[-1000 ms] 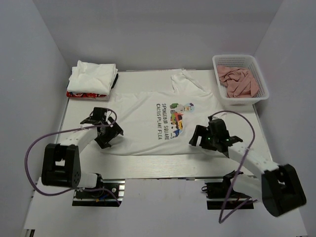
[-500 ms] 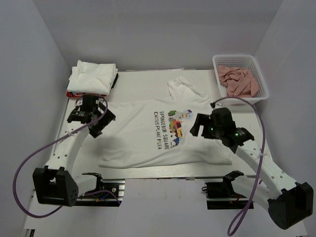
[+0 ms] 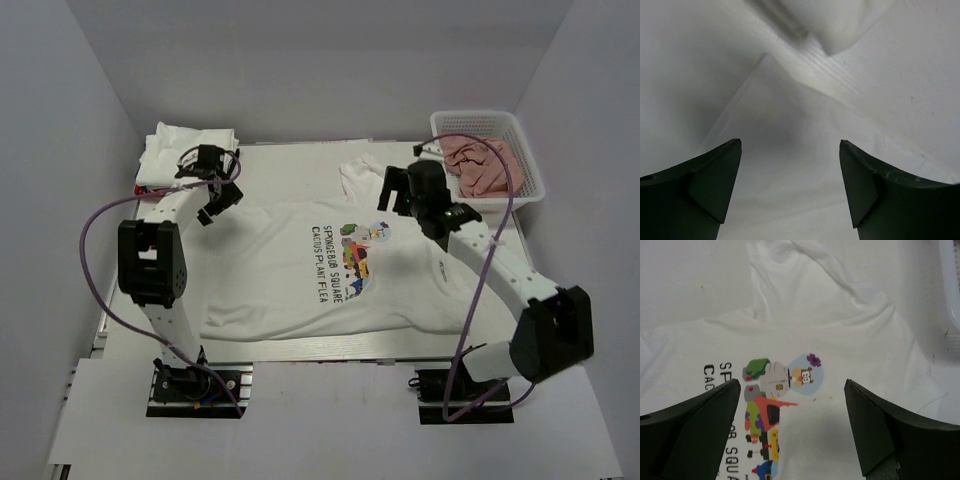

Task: Fold and stack the t-shirts

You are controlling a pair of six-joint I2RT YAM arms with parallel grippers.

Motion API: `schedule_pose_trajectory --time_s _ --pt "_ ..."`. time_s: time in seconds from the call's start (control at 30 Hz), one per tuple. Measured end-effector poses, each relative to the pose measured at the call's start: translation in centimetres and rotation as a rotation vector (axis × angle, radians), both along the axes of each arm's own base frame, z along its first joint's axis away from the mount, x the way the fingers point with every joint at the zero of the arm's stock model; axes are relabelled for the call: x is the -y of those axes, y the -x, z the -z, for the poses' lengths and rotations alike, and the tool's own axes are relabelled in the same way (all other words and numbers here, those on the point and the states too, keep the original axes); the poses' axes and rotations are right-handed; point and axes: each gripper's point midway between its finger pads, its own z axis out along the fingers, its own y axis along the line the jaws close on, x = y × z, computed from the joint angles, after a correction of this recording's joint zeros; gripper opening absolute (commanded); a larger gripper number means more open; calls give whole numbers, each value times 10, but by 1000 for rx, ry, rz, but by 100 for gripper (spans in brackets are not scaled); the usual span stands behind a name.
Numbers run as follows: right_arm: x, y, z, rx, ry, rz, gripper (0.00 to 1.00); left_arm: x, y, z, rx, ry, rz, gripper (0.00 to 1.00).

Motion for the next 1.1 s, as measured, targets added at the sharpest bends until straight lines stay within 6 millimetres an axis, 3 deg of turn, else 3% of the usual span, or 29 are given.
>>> schedule_pose_trajectory --time_s 0.1,0.2,0.43,0.57,0.7,0.87,0.97,1.1 --pt "-3 -25 0 -6 47 21 90 -3 -27 6 3 -31 -3 87" --pt "0 -36 7 -23 84 36 90 -6 -46 13 5 -61 -18 87" --pt "9 -45 31 -88 141 54 90 -6 -45 59 -90 -85 -15 84" --pt "16 -50 34 -100 161 72 90 -8 -45 64 -106 -99 -26 73" --pt "19 -59 33 -98 159 83 90 -9 -46 66 -122 -103 -38 43" --pt "17 -78 32 -91 171 74 90 -7 -53 65 -123 -97 -33 30" --pt "8 -101 30 -73 178 53 90 -8 -52 66 -127 -96 -27 36" --pt "-7 -144 29 -35 192 31 90 -8 -52 65 -130 -91 -14 65"
